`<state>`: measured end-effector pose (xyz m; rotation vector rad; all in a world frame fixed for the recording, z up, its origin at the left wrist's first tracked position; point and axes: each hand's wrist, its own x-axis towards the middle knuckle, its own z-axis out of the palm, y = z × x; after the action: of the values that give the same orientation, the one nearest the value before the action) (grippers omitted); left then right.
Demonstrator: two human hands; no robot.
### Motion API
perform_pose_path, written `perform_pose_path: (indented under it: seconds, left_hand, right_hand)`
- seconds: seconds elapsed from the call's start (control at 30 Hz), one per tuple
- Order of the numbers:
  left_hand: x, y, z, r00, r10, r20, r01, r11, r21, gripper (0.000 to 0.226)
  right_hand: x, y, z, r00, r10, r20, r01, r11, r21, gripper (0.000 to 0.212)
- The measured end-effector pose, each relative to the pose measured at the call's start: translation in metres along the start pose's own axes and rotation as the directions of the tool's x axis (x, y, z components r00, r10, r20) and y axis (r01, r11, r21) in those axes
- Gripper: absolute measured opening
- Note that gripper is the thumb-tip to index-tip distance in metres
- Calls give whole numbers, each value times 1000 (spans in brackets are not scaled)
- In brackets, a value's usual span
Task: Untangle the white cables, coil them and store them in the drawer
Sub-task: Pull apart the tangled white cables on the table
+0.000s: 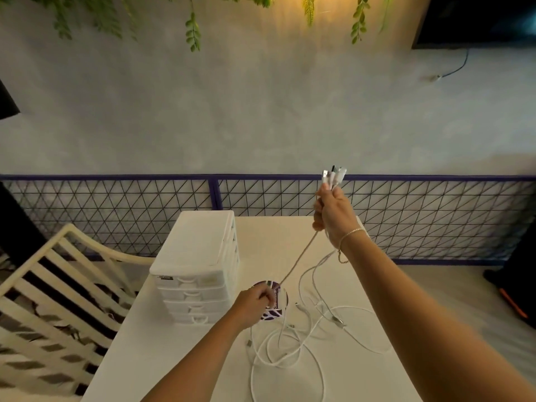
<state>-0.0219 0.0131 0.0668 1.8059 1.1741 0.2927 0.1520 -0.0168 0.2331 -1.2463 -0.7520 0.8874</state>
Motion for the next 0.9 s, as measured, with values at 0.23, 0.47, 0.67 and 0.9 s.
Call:
perform_pose_path:
  seconds: [0.23,0.47,0.67,0.9]
  left_hand:
    - [10,4,-11,993,-25,-113,26,1000,6,19]
    - [10,86,-32,960,205,-191,-231,965,-123,20]
    - [16,98,-33,943,230,-242,-265,956,-123,19]
    - [22,63,-20,957,158,-242,-167,986,-16,13]
  right_hand:
    - [9,-2,-1,997,-65,50,77,949,-305,25]
    - [4,43,4,927,46,371,298,509,-807,11]
    - [15,36,1,943,72,325,283,338,-898,23]
    - [18,43,-4,975,-53,217,220,408,-886,37]
